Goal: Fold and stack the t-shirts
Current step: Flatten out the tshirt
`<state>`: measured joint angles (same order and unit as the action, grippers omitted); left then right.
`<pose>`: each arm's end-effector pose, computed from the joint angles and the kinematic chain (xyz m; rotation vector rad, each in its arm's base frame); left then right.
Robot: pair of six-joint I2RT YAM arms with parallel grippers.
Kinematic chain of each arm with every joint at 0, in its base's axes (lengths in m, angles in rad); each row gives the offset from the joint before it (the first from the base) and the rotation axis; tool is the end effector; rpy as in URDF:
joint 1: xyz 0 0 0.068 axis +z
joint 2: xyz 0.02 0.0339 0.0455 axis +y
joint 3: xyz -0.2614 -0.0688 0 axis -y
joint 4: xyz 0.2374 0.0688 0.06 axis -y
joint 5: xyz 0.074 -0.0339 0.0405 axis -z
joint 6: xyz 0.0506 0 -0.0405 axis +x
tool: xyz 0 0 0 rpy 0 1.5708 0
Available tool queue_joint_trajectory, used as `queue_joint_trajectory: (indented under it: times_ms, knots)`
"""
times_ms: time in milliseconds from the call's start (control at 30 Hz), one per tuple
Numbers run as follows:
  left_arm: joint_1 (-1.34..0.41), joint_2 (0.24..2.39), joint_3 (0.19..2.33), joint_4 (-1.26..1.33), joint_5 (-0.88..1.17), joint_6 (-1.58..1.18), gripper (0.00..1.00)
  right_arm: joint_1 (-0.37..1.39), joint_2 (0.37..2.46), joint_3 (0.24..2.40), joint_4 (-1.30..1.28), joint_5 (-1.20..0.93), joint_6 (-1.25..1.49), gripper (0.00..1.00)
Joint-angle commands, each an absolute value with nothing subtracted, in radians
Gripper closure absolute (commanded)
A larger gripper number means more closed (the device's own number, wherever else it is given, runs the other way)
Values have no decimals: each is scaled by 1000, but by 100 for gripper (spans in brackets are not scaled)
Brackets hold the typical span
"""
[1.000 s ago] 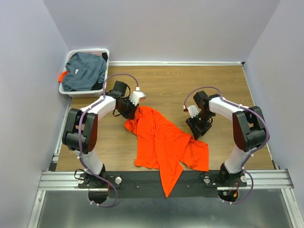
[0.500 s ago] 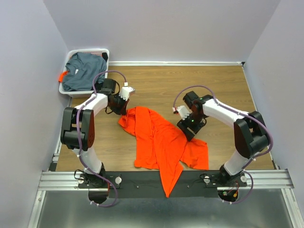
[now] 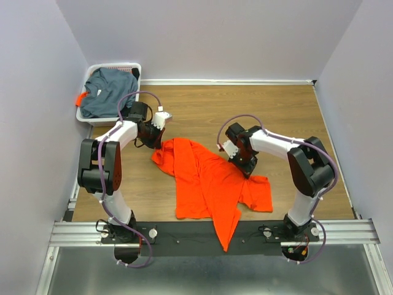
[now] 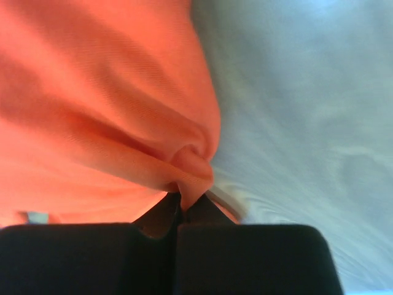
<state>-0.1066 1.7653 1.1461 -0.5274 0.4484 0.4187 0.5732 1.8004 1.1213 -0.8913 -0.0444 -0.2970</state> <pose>0.3436 -0.0588 0.1721 0.8024 2.4904 -0.5012 0.2525 0.1656 0.1411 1.3215 -2.8430 -0.0690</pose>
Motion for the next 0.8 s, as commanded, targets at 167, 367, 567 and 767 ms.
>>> queue_joint_trajectory:
  times_ms: [167, 367, 567, 767]
  knots:
    - [-97, 1721, 1131, -549, 425, 426, 100, 356, 1942, 1380, -775, 225, -365, 87]
    - [-97, 1726, 1132, -552, 471, 413, 100, 351, 1852, 1557, -843, 76, -351, 10]
    - [-97, 1746, 1112, -554, 482, 410, 100, 617, 1715, 1461, -919, -107, -333, 24]
    - [-87, 1741, 1104, -552, 495, 391, 84, 923, 1743, 1378, -890, -118, -269, 34]
